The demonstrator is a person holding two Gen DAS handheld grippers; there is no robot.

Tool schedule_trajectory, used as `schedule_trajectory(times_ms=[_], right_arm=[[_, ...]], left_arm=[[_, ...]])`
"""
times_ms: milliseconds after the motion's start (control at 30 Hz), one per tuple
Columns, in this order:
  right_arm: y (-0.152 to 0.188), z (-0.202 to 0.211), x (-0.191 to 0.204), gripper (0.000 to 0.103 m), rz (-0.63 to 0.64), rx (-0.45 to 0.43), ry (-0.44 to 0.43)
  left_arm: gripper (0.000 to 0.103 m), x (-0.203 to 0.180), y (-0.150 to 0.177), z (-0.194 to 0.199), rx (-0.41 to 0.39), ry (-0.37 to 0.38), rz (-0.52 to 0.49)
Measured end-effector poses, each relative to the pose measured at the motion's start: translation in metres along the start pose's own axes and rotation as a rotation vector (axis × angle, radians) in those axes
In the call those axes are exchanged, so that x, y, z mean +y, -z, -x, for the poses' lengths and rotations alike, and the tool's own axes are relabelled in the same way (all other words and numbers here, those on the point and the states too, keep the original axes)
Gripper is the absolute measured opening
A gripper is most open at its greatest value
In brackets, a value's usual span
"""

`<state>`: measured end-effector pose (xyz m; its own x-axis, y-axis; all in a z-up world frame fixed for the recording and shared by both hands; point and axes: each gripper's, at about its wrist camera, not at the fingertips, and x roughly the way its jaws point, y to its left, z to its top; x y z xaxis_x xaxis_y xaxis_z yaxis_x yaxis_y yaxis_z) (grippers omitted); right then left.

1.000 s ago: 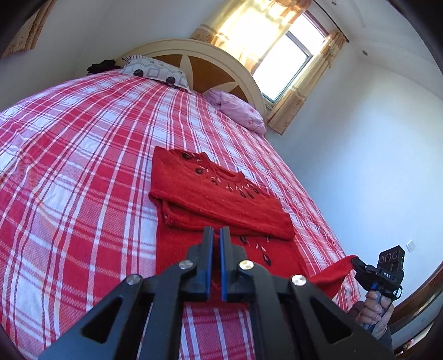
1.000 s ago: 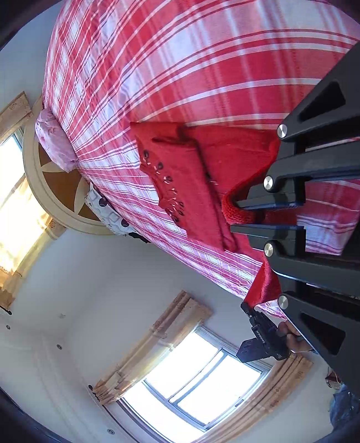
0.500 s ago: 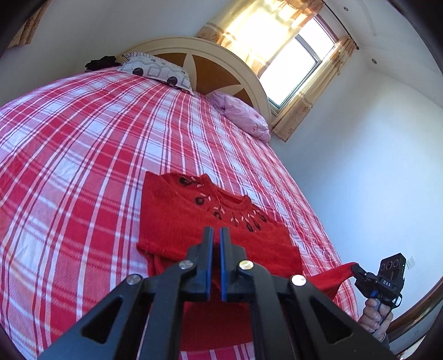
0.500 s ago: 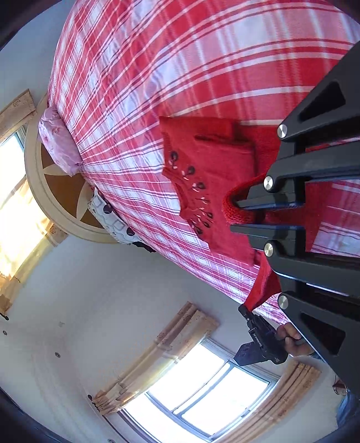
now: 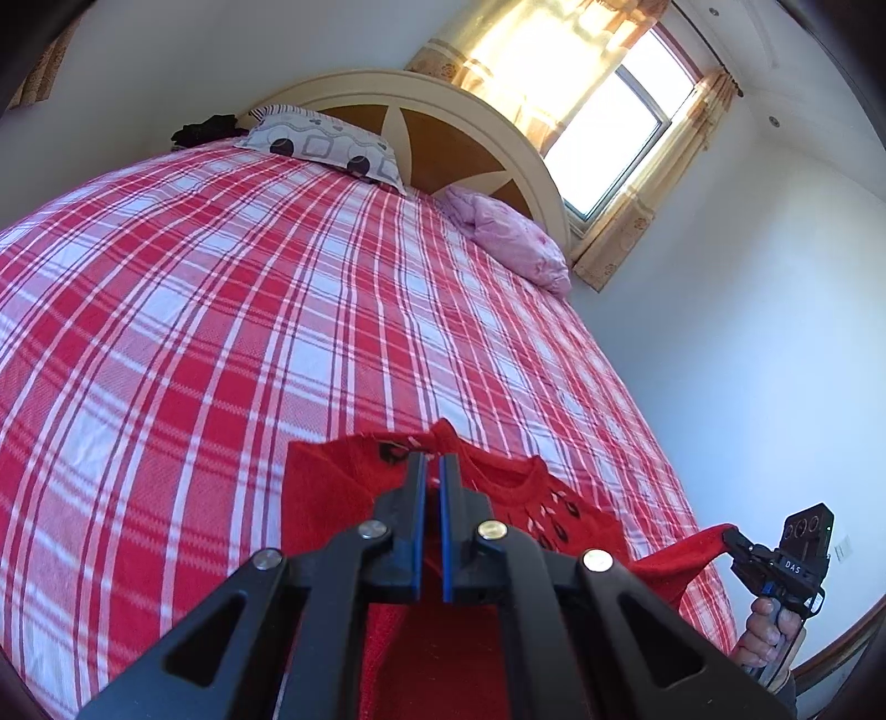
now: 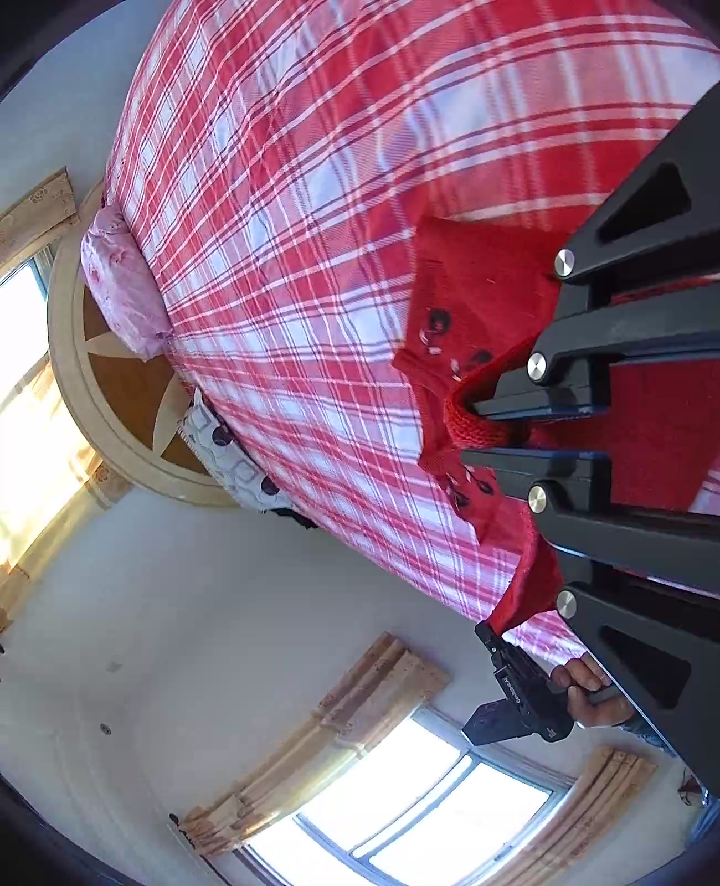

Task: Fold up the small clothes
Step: 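Lower the hem onto the collar and open both grippers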

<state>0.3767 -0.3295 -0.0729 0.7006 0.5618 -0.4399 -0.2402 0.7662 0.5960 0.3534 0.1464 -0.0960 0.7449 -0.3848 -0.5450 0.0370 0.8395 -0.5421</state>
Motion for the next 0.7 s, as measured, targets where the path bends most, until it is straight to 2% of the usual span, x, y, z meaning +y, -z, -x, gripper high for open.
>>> schedule_trajectory(times_ms=[300, 367, 567, 700], right_arm=[[-0.022, -0.068, -0.052, 0.007, -0.075, 0.075, 0.097], [-0.024, -0.083, -0.063, 0.007, -0.091, 0.102, 0.112], [-0.03, -0.122, -0.089, 0.007, -0.129, 0.146, 0.159], [-0.034, -0.138, -0.092, 0.008, -0.134, 0.167, 0.162]], left_arm=[[0.004, 0.022, -0.009, -0.073, 0.082, -0.066, 0.029], [0.001, 0.027, -0.007, -0.082, 0.092, -0.085, 0.035], [0.001, 0.039, -0.005, -0.101, 0.106, -0.147, 0.043], [0.001, 0.035, -0.004, -0.099, 0.105, -0.141, 0.032]])
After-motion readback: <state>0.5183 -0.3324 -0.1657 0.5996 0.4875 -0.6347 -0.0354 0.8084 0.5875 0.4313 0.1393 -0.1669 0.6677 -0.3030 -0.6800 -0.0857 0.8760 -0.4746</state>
